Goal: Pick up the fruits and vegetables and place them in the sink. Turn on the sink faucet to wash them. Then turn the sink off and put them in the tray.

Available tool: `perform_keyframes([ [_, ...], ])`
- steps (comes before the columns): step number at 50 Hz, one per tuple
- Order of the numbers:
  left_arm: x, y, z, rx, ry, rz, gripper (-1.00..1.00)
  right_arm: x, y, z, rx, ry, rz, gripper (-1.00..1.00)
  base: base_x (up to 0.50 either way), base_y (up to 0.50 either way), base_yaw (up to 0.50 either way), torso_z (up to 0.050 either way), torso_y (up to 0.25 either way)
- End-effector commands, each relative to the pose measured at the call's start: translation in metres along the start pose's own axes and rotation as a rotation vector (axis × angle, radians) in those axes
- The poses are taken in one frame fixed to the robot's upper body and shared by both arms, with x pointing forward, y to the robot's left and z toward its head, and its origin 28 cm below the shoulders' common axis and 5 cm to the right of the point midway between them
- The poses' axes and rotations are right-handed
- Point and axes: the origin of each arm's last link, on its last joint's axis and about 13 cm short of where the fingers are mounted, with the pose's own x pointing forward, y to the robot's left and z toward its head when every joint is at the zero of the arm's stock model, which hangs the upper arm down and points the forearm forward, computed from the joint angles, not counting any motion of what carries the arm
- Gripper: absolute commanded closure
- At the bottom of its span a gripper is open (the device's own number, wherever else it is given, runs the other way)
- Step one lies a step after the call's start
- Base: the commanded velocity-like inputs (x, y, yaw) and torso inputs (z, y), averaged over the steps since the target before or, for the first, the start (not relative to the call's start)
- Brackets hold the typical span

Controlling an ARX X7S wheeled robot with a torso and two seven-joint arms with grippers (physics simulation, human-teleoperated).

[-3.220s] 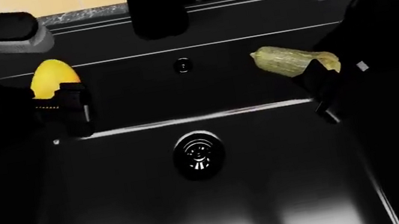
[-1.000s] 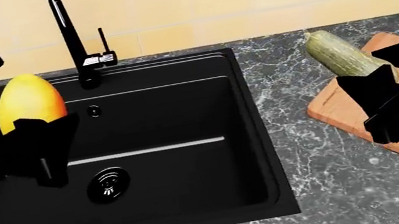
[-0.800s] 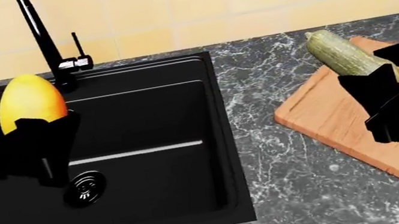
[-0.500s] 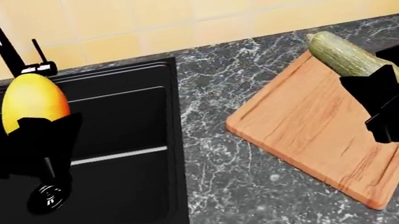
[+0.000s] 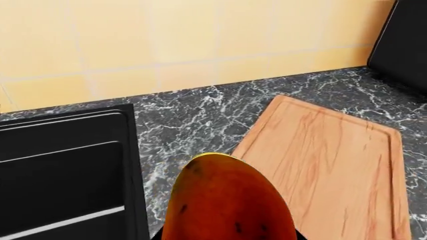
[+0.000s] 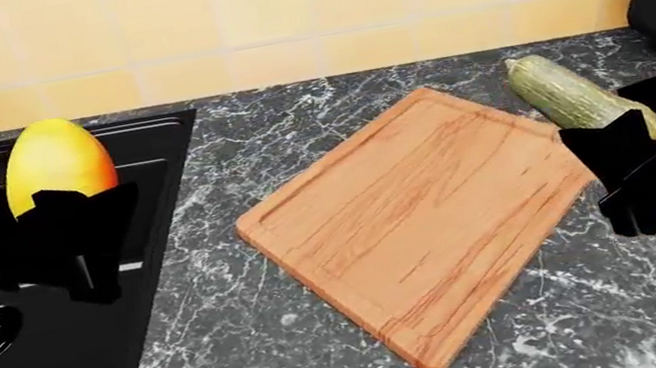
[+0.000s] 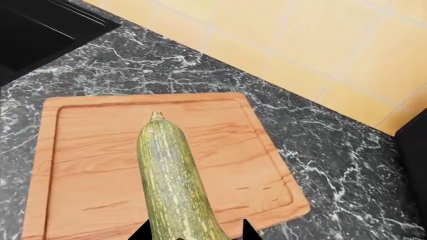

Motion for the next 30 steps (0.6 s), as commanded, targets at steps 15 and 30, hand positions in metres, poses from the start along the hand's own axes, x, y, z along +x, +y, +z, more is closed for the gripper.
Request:
perform_keyframes([
  [15, 0.009, 0.000, 0.009, -0.011, -0.020, 0.004, 1.00, 0.009, 0.000, 0.009, -0.040, -0.031, -0.064, 1.00, 0.00, -0.36, 0.00, 0.001, 0.001],
  [30, 0.022, -0.009, 0.025, 0.014, -0.009, -0.024, 1.00, 0.042, -0.005, 0.048, -0.047, 0.066, -0.091, 1.00, 0.00, 0.00, 0.00, 0.001, 0.002],
])
